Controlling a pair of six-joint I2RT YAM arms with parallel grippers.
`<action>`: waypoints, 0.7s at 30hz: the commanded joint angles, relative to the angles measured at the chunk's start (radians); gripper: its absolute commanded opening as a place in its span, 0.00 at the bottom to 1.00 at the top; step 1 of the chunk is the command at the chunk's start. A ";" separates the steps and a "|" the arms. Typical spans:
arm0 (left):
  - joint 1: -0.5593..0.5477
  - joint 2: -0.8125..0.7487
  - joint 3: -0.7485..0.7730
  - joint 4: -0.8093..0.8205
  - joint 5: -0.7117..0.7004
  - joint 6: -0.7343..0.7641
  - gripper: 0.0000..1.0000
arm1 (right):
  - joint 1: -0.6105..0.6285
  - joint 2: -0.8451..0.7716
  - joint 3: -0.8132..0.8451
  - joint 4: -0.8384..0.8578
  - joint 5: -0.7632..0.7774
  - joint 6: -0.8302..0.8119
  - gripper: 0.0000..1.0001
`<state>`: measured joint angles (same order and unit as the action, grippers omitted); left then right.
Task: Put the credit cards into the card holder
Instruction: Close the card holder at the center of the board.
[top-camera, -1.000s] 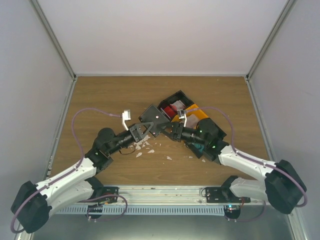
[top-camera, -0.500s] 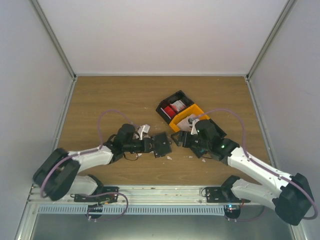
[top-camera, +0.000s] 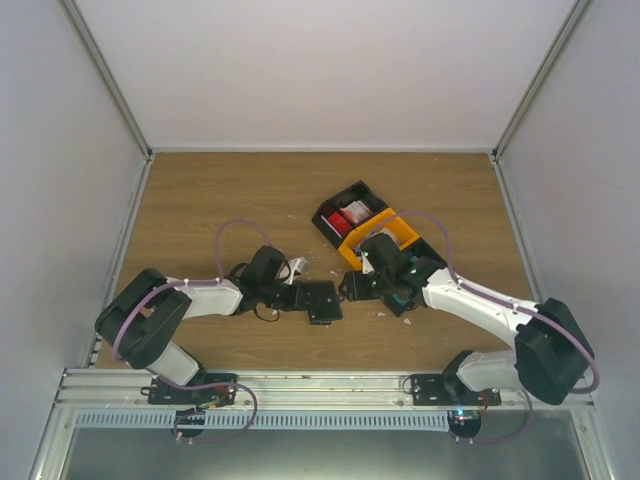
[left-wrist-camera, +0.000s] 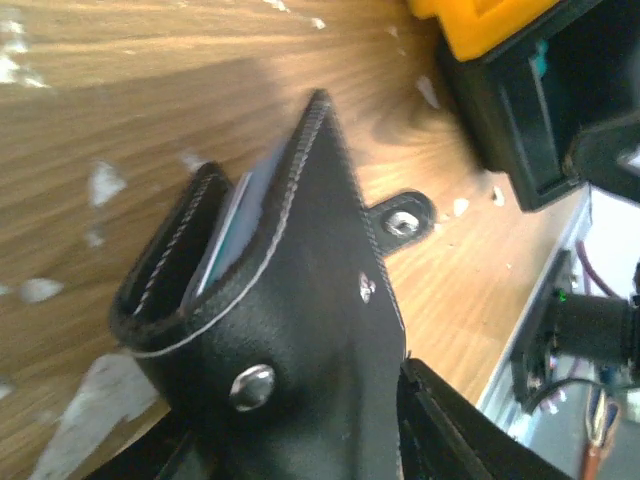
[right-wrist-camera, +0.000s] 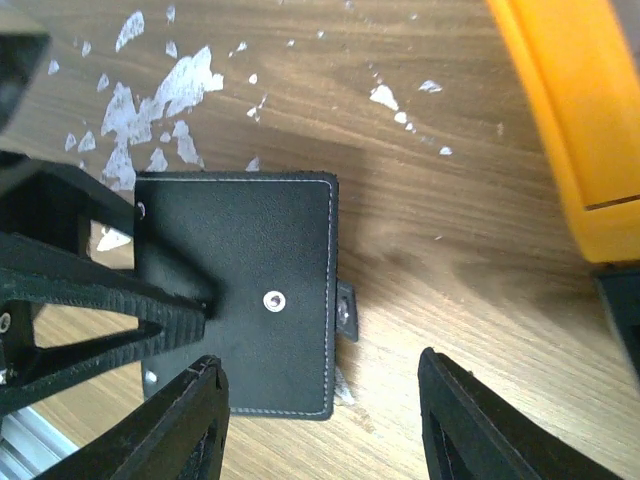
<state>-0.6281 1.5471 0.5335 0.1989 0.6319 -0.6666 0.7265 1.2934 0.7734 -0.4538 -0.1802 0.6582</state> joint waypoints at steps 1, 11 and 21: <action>0.005 -0.090 0.046 -0.165 -0.200 0.059 0.50 | 0.028 0.047 0.041 -0.010 -0.025 -0.037 0.53; 0.005 -0.185 -0.018 -0.241 -0.286 0.031 0.59 | 0.074 0.168 0.093 -0.013 0.008 -0.065 0.45; 0.000 -0.165 -0.039 -0.202 -0.258 0.018 0.52 | 0.093 0.229 0.108 0.001 0.008 -0.059 0.28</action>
<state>-0.6266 1.3754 0.5091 -0.0402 0.3695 -0.6441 0.8085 1.5097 0.8600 -0.4557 -0.1814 0.5987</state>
